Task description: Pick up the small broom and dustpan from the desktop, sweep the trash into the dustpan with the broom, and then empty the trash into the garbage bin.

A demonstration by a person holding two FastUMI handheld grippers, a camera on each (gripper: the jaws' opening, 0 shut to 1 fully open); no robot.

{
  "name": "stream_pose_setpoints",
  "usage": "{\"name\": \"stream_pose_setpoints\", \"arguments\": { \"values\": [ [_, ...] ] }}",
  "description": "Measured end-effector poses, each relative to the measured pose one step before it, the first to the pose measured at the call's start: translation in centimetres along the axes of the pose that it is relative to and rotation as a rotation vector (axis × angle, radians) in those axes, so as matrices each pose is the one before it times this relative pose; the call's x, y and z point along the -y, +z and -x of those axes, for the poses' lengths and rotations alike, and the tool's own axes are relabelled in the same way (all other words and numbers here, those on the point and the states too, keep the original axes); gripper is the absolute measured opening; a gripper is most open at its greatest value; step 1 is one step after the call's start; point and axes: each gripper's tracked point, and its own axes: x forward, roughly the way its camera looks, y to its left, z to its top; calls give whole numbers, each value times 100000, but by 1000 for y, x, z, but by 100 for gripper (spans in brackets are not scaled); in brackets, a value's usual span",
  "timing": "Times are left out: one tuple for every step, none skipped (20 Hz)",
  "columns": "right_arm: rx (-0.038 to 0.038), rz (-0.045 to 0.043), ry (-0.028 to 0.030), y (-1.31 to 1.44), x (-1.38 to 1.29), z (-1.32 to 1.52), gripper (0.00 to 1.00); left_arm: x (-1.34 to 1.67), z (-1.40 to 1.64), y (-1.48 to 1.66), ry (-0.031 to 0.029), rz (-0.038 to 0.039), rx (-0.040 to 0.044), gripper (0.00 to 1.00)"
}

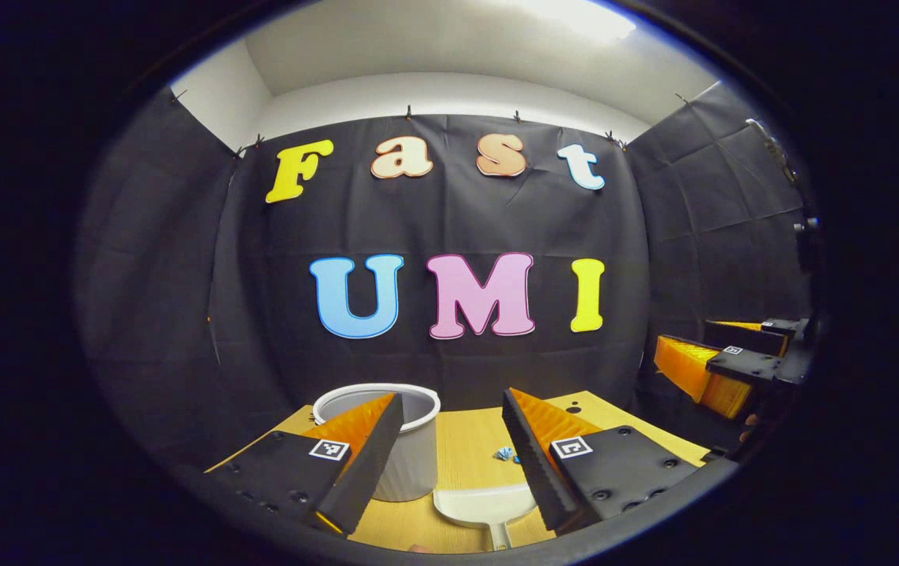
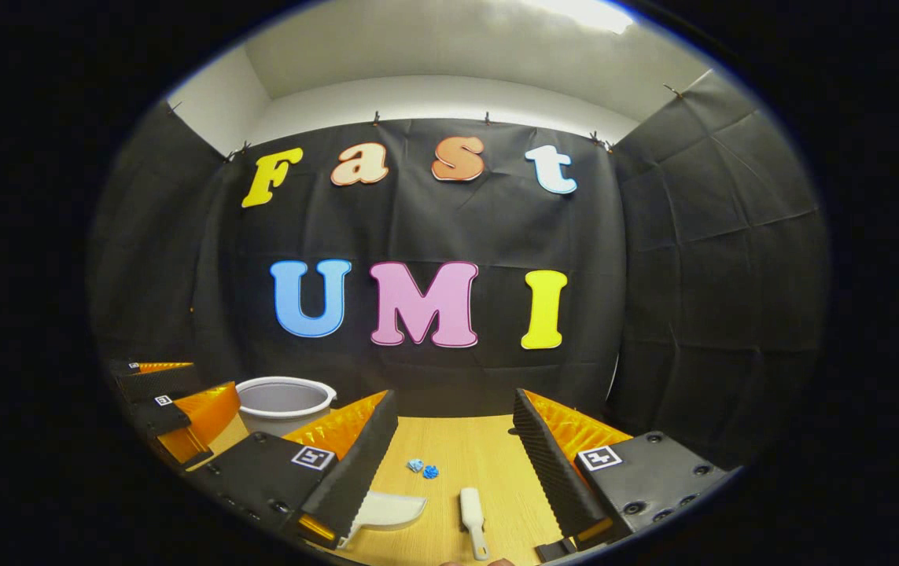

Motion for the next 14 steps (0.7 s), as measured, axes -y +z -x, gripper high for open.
{"name": "stream_pose_setpoints", "arguments": {
  "values": [
    [-184,6,-247,-108,97,-16,96,94,-35,34,-228,297,-411,76],
    [-986,425,196,-231,44,48,90,140,173,-1,-40,487,-446,76],
    [-1097,-33,222,-337,61,68,90,26,58,145,286,137,-111,75],
    [-1356,-495,611,-287,-93,43,96,39,153,255,401,-280,328,76],
    [-1091,-622,683,-81,-155,99,96,118,143,452,60,-691,931,76],
    [115,-724,1087,181,-228,129,90,213,114,298,-392,-825,1171,76],
    [747,-36,734,318,-246,99,96,254,150,293,-618,-679,877,76],
    [1176,805,489,419,-129,88,90,152,219,-109,-163,-488,-88,76],
    [1469,1264,593,271,-146,59,96,15,86,-62,120,-132,-457,76],
    [1309,1336,610,371,-192,89,96,88,246,-46,-98,396,35,76],
    [672,911,488,89,-97,55,96,163,120,178,-248,524,217,75],
    [154,209,531,60,-184,23,96,3,176,-88,67,505,75,76],
    [170,-57,268,10,-25,38,96,-37,136,3,173,435,-54,76],
    [91,29,-249,77,42,102,96,-43,112,-216,250,647,-374,75]
  ]
}}
